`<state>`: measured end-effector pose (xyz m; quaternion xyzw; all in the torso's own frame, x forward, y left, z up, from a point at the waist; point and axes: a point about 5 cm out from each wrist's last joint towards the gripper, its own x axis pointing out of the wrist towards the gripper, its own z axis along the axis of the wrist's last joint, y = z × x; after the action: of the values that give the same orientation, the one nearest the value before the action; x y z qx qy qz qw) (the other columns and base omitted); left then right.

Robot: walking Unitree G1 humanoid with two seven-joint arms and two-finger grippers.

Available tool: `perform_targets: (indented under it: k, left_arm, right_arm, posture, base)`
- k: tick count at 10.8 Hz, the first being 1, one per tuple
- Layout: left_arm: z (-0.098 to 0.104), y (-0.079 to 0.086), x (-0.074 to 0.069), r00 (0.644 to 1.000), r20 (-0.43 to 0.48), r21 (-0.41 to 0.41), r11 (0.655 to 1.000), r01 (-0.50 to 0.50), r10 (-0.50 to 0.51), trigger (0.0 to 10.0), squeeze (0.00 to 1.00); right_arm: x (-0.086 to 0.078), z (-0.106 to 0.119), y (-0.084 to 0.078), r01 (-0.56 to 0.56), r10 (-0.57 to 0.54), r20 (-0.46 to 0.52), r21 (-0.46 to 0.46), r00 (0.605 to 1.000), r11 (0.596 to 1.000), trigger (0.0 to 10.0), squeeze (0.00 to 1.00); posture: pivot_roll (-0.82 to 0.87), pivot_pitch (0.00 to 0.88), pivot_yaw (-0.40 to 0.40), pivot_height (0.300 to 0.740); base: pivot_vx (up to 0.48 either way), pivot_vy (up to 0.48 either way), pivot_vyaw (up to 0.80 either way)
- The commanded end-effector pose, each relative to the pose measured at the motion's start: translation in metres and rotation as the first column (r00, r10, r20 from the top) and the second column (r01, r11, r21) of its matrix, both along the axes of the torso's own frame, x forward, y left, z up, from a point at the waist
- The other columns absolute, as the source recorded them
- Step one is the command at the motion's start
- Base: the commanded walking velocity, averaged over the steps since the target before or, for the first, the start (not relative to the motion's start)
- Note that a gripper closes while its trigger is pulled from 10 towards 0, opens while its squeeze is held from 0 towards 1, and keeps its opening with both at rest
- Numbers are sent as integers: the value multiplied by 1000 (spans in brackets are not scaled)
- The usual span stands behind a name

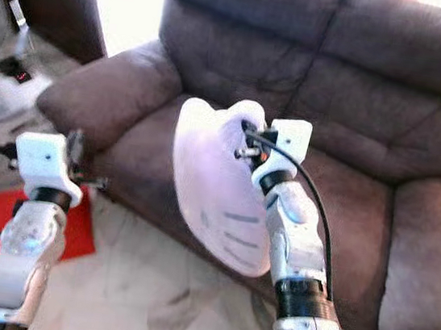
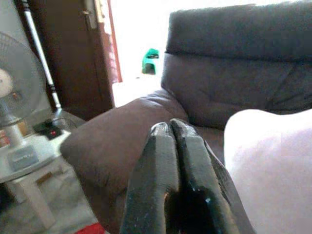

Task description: Move the pillow to the sofa from floor

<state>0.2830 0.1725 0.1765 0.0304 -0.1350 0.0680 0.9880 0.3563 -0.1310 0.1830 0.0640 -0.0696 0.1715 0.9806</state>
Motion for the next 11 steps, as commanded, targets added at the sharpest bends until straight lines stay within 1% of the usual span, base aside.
perform_targets:
  k: [1,3,4,5,6,8,9,11]
  left_arm:
    - [6,-2,-2,1000,29,18,1000,-3,3,10000,0]
    - [7,-4,-2,999,32,20,1000,-2,1,10000,0]
    - [7,-4,-2,999,33,20,1000,-1,0,10000,0]
    - [7,-3,-2,999,32,21,1000,-1,0,10000,0]
    - [7,-3,-2,1000,31,21,1000,1,-2,10000,0]
    - [7,-3,-2,1000,30,21,1000,5,-6,10000,0]
    - [7,-3,-2,1000,30,22,1000,6,-7,10000,0]
    - [8,-1,-1,1000,32,26,1000,-1,0,10000,0]
  right_arm:
    - [1,28,1,-1,-2,134,17,991,1000,10000,0]
    - [-1,24,3,-8,7,126,14,992,1000,10000,0]
    - [0,20,4,1,-3,104,21,995,1000,10000,0]
    - [0,20,4,-8,4,96,44,995,999,10000,0]
    - [0,19,4,-6,4,99,25,995,1000,10000,0]
    - [0,17,3,3,-5,92,27,996,1000,10000,0]
    - [0,17,3,6,-10,96,38,995,999,10000,0]
    - [-1,13,6,0,-2,88,21,996,1000,10000,0]
  posture:
    - [69,105,-62,740]
    - [72,97,-62,740]
    - [73,95,-63,740]
    - [74,89,-63,740]
    - [73,89,-62,740]
    - [75,85,-61,740]
    - [74,86,-59,740]
    - [73,95,-59,740]
  base:
    - [281,0,0]
    - [281,0,0]
    - [285,0,0]
    - [285,0,-619]
    - [289,0,-613]
    - [283,0,-591]
    - [281,0,0]
    - [276,0,0]
